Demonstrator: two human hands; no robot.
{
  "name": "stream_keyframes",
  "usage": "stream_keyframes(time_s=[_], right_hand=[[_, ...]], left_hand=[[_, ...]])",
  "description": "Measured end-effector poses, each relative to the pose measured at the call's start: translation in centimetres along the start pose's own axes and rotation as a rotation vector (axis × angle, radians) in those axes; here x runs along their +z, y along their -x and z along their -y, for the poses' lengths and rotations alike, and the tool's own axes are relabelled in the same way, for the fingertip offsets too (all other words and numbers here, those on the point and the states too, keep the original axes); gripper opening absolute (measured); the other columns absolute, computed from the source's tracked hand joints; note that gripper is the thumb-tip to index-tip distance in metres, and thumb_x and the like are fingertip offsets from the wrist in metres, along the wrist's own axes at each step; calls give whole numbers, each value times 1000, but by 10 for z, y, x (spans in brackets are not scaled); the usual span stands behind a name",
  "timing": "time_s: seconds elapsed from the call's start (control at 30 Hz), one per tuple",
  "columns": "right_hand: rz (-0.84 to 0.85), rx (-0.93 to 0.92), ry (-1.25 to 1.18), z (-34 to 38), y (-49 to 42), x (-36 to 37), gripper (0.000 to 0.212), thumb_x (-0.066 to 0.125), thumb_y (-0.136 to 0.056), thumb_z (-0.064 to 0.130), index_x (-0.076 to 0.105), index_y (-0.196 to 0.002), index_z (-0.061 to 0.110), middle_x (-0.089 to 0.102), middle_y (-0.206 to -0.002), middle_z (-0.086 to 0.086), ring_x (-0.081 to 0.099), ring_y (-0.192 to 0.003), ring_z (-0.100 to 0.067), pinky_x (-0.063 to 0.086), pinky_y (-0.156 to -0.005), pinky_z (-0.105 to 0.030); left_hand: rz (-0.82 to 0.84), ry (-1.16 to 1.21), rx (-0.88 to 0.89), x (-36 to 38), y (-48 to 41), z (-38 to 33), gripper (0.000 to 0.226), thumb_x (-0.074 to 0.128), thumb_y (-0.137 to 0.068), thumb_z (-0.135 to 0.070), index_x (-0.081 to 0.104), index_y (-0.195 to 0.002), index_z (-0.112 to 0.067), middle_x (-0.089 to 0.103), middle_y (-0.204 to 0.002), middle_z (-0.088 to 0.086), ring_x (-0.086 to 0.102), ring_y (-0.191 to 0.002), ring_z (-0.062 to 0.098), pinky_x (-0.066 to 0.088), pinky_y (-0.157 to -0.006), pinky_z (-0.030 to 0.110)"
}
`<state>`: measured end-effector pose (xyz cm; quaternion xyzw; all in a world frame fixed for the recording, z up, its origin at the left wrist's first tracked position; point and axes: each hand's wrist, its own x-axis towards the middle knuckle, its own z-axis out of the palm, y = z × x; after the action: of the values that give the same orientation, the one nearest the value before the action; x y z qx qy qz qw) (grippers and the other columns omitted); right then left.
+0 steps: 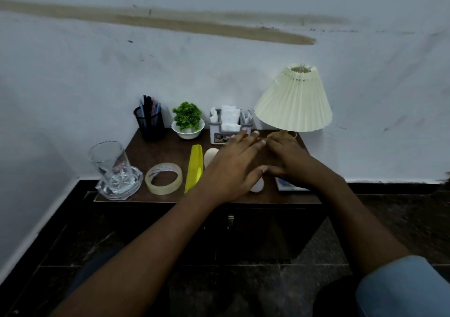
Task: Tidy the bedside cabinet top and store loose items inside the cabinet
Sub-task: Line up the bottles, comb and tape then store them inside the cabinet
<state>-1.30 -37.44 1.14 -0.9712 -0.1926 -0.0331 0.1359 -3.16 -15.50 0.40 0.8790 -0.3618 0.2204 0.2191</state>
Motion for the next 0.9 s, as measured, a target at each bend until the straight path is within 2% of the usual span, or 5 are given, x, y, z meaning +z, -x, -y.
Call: stream_keyframes(time_s=[0.23,0.4,0.6,0.8,0.9], right_hand=[[-163,-126,41,63,-28,2,74,47,-93,70,43,-151,25,46,-154,-5,41,-141,-27,38,-111,-46],[-235,-74,163,82,-29,9,78,28,-93,75,38,-153,27,37,-160,-3,33,-146,-27,29,-117,-51],[-105,45,164,90,-25,30,93,9,-84,85,25,-158,31,20,-168,4,15,-155,-26,8,-123,-60],[-93,105,148,104,-16,38,103,0,-77,92,14,-160,33,7,-171,5,1,-157,-28,-1,-120,-62],[-41,106,167,111,1,47,108,-9,-72,94,7,-161,35,0,-172,6,-7,-157,-28,-10,-119,-61]], left_hand=[[-8,-368,-359,-57,38,69,86,25,-95,-77,2,-164,-31,-9,-172,2,-22,-155,29,-5,-125,56],[64,-389,-562,-80,61,109,91,12,-87,-86,-3,-162,-37,-20,-170,2,-32,-152,28,-10,-123,60],[183,-338,-539,-65,86,93,92,8,-85,-90,-16,-159,-40,-32,-166,1,-43,-145,24,-20,-119,57],[262,-190,-495,-46,86,62,91,5,-79,-96,-25,-152,-51,-28,-167,-4,-44,-145,19,-29,-113,48],[320,-233,-464,-49,87,57,93,2,-78,-95,-24,-154,-48,-26,-168,-1,-40,-148,24,-25,-115,52]])
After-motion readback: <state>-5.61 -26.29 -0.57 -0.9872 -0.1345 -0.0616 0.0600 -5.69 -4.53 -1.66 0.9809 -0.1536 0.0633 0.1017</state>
